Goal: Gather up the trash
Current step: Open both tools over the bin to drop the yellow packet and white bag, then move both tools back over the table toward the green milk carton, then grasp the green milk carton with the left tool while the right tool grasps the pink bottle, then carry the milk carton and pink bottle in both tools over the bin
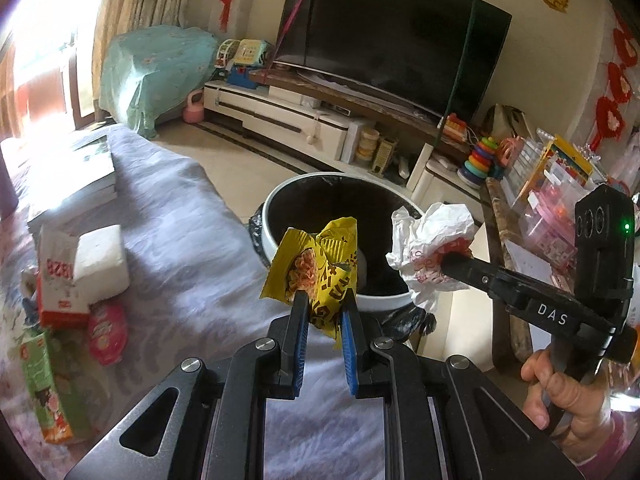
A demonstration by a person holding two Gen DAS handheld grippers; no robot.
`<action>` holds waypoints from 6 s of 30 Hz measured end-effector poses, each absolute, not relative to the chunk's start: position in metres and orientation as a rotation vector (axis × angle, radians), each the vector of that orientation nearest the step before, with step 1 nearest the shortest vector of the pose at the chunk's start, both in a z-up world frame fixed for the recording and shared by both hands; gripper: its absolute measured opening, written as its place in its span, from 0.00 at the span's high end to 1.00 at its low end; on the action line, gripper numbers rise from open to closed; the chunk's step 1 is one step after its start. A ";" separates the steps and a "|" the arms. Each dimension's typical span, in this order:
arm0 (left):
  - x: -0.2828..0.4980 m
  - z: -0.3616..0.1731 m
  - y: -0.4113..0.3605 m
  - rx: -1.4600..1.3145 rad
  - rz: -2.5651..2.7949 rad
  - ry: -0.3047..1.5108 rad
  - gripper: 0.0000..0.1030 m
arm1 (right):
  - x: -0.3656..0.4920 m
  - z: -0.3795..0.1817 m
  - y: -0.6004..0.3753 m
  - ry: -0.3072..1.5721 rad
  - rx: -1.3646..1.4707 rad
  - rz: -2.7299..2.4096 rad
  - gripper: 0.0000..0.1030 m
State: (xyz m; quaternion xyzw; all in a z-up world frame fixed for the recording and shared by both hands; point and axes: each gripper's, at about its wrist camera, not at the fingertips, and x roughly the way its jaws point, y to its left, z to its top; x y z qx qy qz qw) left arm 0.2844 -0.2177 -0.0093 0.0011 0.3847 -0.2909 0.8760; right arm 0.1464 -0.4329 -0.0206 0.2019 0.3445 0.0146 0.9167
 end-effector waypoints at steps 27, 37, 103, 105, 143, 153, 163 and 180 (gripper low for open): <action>0.335 -0.013 -0.272 0.064 -0.620 0.815 0.85 | 0.189 -0.023 -0.458 0.744 0.388 -0.025 0.73; 0.345 -0.018 -0.281 0.058 -0.610 0.835 0.85 | 0.198 -0.027 -0.461 0.765 0.368 -0.030 0.72; 0.231 -0.033 -0.056 -0.134 -0.190 0.861 0.32 | 0.193 -0.046 -0.278 0.836 0.322 0.258 0.08; 0.237 -0.038 -0.055 -0.134 -0.191 0.869 0.33 | 0.197 -0.048 -0.275 0.840 0.321 0.261 0.08; 0.248 -0.060 -0.023 -0.146 -0.155 0.894 0.51 | 0.226 -0.073 -0.237 0.940 0.193 0.349 0.56; 0.234 -0.051 -0.049 -0.146 -0.249 0.869 0.52 | 0.193 -0.062 -0.272 0.890 0.287 0.306 0.57; 0.231 -0.041 -0.088 -0.116 -0.355 0.862 0.52 | 0.177 -0.046 -0.303 0.829 0.327 0.254 0.57; 0.252 -0.027 -0.154 -0.052 -0.473 0.842 0.52 | 0.162 -0.026 -0.376 0.746 0.388 0.140 0.57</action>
